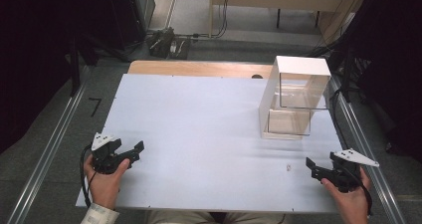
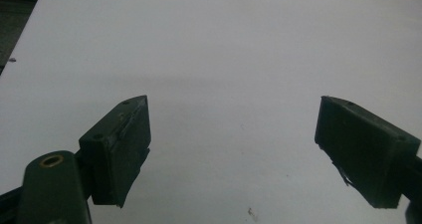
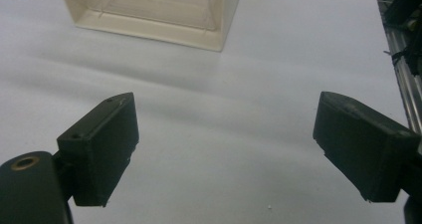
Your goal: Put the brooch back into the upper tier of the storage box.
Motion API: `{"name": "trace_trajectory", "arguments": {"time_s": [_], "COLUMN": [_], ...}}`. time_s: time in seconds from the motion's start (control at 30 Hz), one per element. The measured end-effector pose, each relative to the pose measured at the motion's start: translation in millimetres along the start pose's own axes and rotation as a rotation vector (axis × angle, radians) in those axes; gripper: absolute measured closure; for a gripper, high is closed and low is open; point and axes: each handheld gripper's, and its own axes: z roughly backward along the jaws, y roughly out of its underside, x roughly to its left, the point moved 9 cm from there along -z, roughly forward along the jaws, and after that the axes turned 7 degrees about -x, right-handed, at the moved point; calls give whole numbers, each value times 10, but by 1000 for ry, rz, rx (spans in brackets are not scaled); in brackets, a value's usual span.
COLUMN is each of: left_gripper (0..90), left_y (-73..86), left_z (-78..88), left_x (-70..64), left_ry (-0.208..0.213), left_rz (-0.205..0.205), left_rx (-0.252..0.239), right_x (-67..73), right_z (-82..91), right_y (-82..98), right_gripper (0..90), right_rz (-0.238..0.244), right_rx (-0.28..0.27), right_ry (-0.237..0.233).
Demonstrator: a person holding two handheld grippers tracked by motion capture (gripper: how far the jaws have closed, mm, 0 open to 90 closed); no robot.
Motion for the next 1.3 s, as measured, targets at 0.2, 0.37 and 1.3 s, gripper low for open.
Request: {"name": "trace_trajectory", "arguments": {"time_s": [0.2, 0.37, 1.3], "left_gripper": [156, 156, 156], "left_y": [3, 5, 16], "left_z": [0, -1, -14], "left_x": [3, -2, -34], "left_ry": [4, 8, 15], "left_rz": [1, 6, -4], "left_rx": [1, 1, 8], "right_x": [61, 100, 382], "right_z": [19, 54, -29], "right_y": [1, -3, 29], "right_gripper": [144, 174, 313], "right_rz": [1, -21, 23], "right_rx": [-3, -13, 17], "right_ry": [-21, -32, -91]}}
